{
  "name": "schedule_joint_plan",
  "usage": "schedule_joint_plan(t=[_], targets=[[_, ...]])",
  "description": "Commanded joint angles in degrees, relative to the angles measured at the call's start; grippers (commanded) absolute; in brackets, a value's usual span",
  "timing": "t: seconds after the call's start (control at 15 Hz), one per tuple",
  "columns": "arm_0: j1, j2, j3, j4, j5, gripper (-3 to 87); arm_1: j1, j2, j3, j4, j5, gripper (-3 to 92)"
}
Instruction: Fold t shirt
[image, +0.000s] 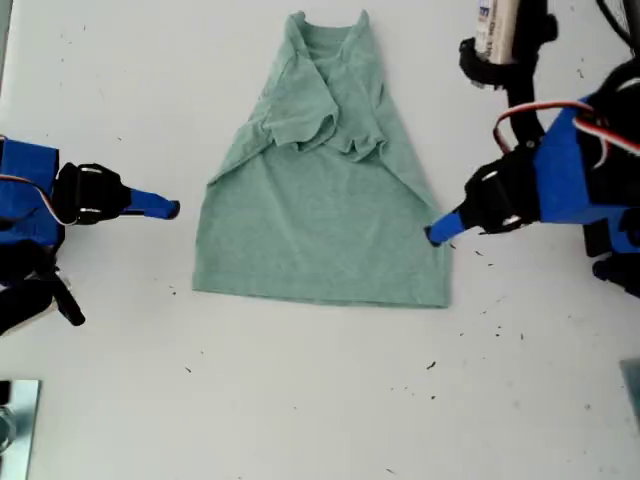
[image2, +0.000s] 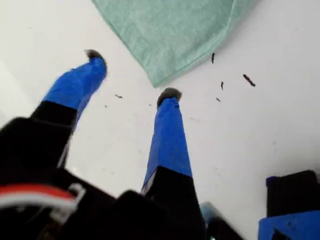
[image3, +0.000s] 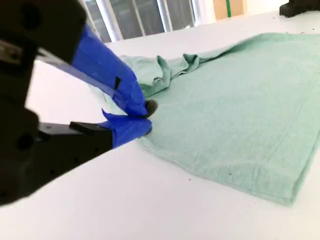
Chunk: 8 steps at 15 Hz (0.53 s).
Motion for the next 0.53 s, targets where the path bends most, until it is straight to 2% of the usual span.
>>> schedule_joint_plan(t=[0.0,0.07,0.27,0.4,0.47], targets=[[-0.18,0.35,0.7,-0.26,0.35,-0.2,0.88,0.26,0.18,0.0,-0.09,21.0],[-0.26,0.35,0.7,-0.26,0.35,-0.2,0.97,0.26,0.79,0.0,-0.18,33.7],[-0.18,0.35,0.7,-0.26,0.35,-0.2,0.26,1.32,9.4,-1.58,3.69,34.6],[-0.26,0.35,0.7,-0.26,0.35,-0.2,-0.88,3.08,22.41,-11.16,6.59,33.1],[-0.18,0.35,0.7,-0.26,0.35,-0.2,-1.76,3.87,30.15,-18.81,7.82,32.3]])
